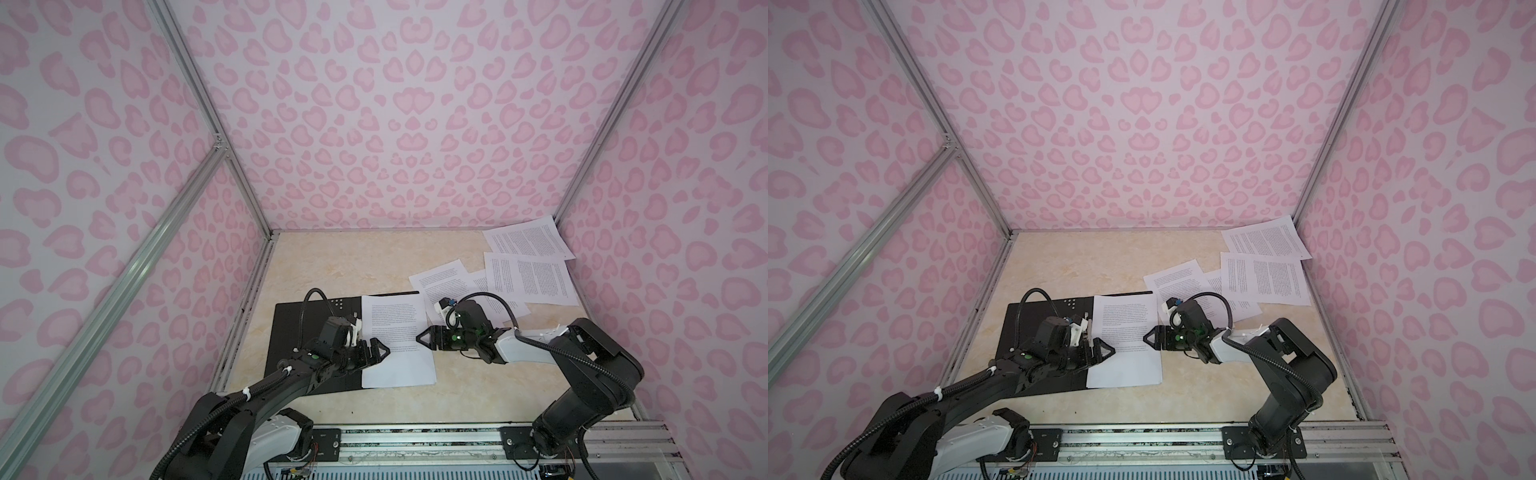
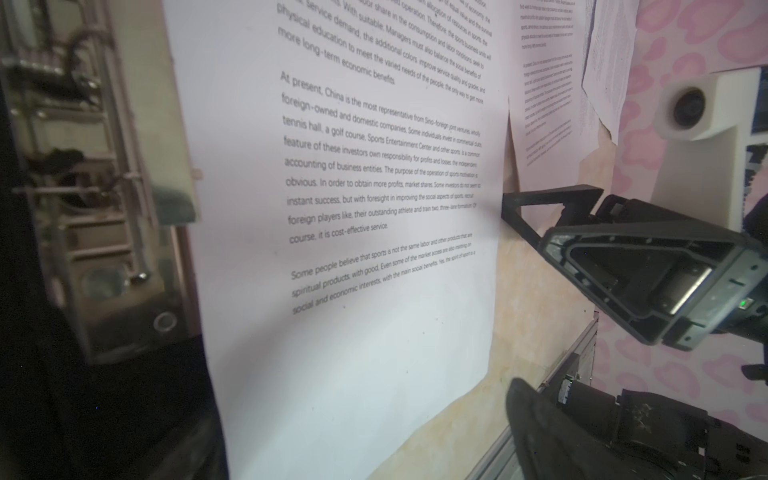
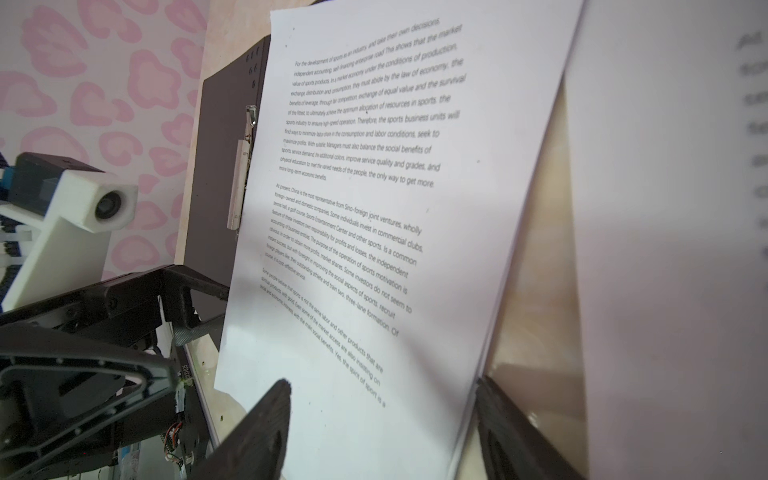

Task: Put the files into the folder

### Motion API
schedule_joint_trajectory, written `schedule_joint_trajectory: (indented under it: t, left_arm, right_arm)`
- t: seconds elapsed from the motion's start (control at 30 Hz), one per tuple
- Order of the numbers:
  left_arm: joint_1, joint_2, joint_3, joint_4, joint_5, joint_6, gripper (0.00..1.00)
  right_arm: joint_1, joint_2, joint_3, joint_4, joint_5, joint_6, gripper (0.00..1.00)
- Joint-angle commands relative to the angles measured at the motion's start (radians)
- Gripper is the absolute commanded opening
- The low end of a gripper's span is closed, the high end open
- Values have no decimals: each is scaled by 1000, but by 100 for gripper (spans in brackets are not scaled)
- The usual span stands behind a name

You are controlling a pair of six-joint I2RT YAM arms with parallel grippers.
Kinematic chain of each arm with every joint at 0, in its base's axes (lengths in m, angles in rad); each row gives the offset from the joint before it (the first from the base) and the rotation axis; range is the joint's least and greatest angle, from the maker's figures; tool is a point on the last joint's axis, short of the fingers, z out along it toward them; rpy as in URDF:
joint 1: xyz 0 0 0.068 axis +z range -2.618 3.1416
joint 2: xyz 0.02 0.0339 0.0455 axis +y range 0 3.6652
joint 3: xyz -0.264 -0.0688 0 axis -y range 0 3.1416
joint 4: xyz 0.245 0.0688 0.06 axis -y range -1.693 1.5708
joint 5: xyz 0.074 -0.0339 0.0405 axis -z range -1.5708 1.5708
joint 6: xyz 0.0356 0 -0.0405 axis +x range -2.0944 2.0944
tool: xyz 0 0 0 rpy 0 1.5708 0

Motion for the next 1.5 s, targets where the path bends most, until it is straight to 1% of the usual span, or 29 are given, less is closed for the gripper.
schedule_joint_trajectory:
  t: [0.0, 0.3, 0.5, 0.77, 0.97, 1.03, 1.13, 1.27, 1.4, 1.47]
  left_arm:
    - [-1, 10, 3, -33, -22, 0, 98]
    - [-2, 14, 3, -33, -24, 0, 98]
    - [-2, 20, 2, -30, -24, 0, 98]
    - [-2, 33, 0, -21, -24, -1, 98]
    - [-2, 34, 1, -18, -24, -4, 97]
    - [-2, 34, 1, -18, -24, -3, 97]
    - [-2, 34, -1, -19, -26, -3, 97]
    - [-3, 34, -3, -16, -25, -4, 97]
    - [-2, 34, -1, -16, -24, -3, 97]
    - [-2, 36, -1, -15, -24, -3, 97]
  right_arm:
    - [0, -9, -10, 22, -25, 9, 70]
    - [-11, -27, -29, 80, -62, 25, 67]
    - [-30, -25, -66, 202, -117, 84, 65]
    - [-33, 42, -85, 356, -183, 172, 58]
    - [-29, 77, -82, 383, -195, 193, 53]
    - [-28, 75, -70, 320, -172, 165, 50]
    - [-20, 44, -48, 193, -110, 95, 48]
    - [16, 4, -3, 21, -18, -3, 48]
    - [23, 12, 7, 2, -10, -10, 46]
    - [21, 25, 5, 24, -30, 2, 45]
